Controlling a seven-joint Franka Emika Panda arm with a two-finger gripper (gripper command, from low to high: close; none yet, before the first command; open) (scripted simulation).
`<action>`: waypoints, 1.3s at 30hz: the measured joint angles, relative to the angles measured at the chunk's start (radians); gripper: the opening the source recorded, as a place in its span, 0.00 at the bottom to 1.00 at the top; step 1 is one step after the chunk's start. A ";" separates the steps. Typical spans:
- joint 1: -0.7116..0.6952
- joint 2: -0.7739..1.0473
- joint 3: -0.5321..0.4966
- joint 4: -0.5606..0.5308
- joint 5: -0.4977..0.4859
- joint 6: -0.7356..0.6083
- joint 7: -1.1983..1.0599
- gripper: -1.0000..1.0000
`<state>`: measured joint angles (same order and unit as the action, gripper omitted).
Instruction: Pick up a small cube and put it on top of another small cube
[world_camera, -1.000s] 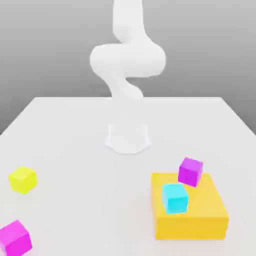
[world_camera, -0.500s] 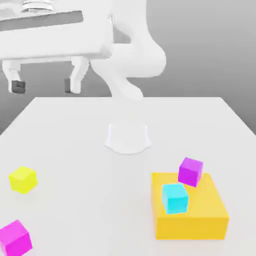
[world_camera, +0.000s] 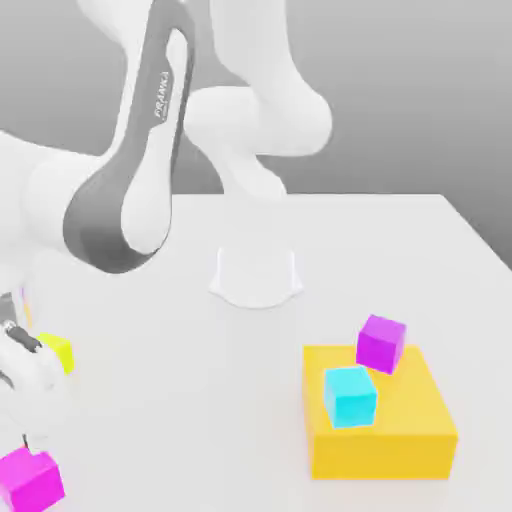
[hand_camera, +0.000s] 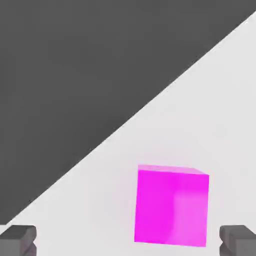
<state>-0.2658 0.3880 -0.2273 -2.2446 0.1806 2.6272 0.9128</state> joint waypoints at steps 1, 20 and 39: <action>-0.010 0.036 0.009 0.006 0.013 0.024 -0.007 0.50; 0.088 -0.167 0.095 -0.109 -0.033 -0.062 -0.043 0.00; 0.526 -0.797 0.473 -0.553 -0.026 -0.233 -0.338 0.00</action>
<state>0.2605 -0.4086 0.2457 -2.7975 0.1547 2.3942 0.5747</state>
